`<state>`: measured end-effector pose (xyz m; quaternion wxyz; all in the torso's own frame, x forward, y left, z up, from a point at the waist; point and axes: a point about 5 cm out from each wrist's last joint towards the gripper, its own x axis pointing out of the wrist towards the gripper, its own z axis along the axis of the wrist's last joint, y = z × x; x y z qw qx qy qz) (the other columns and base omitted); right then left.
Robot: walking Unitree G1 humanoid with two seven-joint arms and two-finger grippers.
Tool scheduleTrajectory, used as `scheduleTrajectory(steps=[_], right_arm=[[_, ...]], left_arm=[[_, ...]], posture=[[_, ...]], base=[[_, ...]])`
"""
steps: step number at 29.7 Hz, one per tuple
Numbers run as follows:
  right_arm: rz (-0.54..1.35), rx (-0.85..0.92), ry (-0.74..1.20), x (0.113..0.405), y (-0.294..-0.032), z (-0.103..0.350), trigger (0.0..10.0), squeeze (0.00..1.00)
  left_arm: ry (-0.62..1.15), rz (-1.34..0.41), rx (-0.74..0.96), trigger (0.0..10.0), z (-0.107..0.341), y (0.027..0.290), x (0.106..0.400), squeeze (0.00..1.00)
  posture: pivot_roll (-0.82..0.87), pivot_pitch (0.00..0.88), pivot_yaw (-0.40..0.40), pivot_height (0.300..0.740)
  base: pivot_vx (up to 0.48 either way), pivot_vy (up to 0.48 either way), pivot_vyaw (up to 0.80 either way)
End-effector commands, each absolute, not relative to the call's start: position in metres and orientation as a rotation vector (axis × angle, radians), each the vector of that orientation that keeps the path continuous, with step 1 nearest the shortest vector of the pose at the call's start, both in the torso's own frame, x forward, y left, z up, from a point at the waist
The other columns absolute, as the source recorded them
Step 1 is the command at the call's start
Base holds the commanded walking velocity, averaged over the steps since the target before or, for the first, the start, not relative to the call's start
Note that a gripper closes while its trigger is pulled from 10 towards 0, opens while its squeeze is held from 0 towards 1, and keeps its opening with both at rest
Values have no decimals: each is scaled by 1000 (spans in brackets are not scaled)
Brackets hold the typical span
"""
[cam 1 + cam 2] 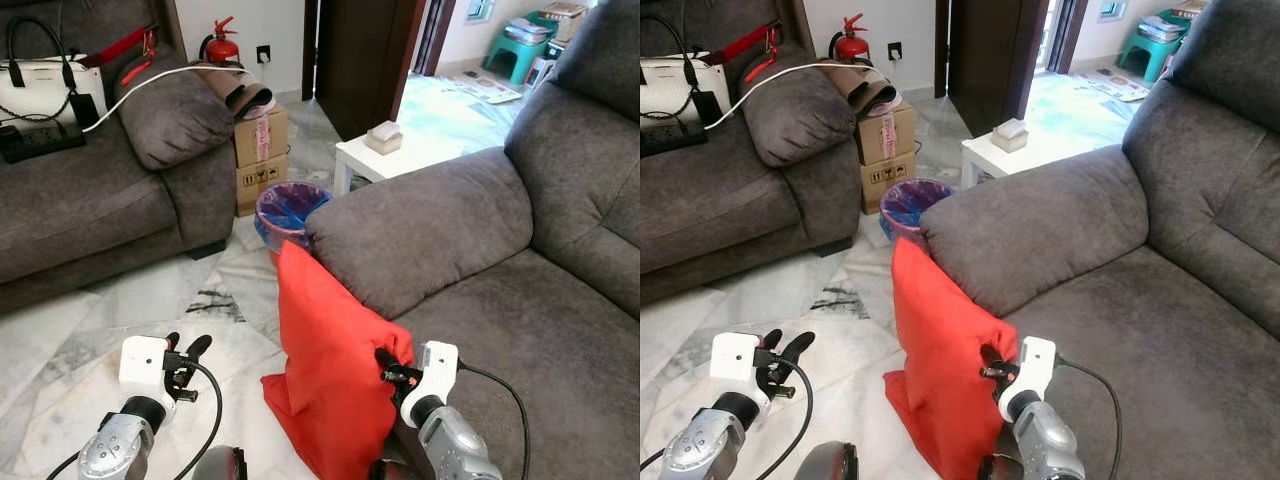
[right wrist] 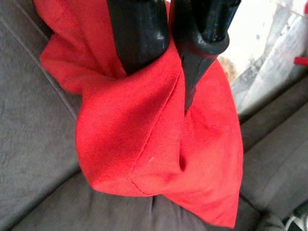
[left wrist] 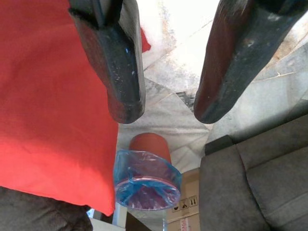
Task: Move the pillow to the sofa from floor
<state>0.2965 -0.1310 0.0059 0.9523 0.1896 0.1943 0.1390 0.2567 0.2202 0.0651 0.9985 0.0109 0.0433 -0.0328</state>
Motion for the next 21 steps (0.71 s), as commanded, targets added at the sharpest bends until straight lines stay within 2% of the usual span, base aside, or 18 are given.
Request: scheduleTrajectory(steps=[1,4,7,21], right_arm=[[261,374,422,292,-133,1,10000,0],[220,418,398,293,-137,2,10000,0],[197,367,392,291,-139,0,10000,0],[182,373,410,288,-135,-4,10000,0]], left_arm=[[95,-66,18,10000,63,220,257,0],[95,-61,19,10000,63,222,257,0],[97,-61,22,10000,62,223,256,0],[95,-69,24,10000,63,221,257,0]], posture=[[159,69,-39,599],[157,61,-36,599],[154,56,-33,604],[162,73,-31,699]], base=[[0,0,0],[0,0,0],[0,0,0],[0,0,0]])
